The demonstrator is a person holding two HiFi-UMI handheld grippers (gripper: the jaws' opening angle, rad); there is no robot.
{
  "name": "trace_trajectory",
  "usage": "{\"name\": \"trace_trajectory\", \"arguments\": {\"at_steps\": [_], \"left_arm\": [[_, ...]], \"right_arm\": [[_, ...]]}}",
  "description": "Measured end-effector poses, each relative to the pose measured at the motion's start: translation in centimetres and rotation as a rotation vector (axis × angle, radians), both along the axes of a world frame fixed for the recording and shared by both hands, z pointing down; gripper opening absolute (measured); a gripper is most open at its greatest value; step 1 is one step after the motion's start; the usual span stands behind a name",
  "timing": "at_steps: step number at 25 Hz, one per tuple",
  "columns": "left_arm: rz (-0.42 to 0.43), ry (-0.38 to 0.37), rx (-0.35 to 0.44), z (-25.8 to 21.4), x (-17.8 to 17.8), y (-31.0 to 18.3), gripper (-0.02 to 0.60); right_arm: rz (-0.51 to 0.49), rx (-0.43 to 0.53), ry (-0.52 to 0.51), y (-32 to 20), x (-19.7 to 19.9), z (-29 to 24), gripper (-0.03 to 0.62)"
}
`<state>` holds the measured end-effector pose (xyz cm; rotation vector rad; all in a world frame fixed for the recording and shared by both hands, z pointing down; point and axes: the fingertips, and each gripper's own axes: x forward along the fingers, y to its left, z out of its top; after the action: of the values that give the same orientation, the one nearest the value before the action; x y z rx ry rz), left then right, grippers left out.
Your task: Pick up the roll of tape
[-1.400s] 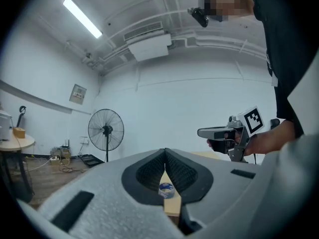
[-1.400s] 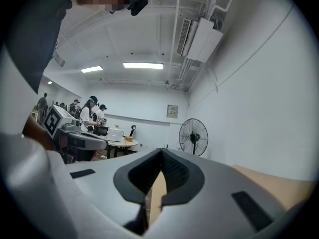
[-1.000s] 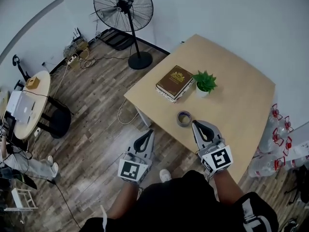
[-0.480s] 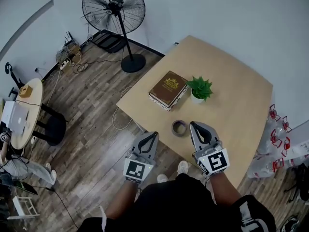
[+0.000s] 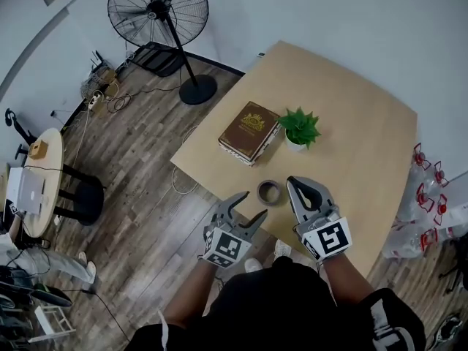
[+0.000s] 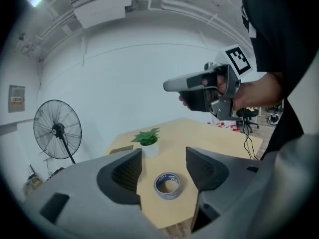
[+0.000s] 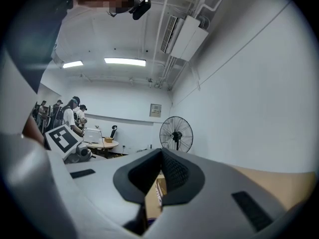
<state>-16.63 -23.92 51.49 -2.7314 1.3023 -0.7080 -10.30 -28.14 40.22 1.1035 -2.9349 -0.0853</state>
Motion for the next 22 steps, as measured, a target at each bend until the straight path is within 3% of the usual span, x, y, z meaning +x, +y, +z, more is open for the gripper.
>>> {"name": "trace_trajectory", "arguments": {"at_steps": [5,11,17,22], "left_arm": [[0.078,-0.145,-0.043,3.6,2.2,-1.4,0.302],[0.177,-0.322,-0.118,8.7,4.1,-2.9,0.302],[0.259,-0.451,-0.211,13.8,5.2,-3.4,0.302],[0.286,-0.507,-0.286,17.1,5.9,-3.6,0.298]], "right_arm": [[0.019,-0.024,0.002,-1.0,1.7,1.1,-0.005],[0.031,-0.057,0.015,-2.0,3.7,2.6,-0.005],[0.017,-0.102,0.018,-2.3,4.5,4.1,-0.004],[0.008,-0.087,0.026,-2.5,5.2,4.2,-0.005]]}}
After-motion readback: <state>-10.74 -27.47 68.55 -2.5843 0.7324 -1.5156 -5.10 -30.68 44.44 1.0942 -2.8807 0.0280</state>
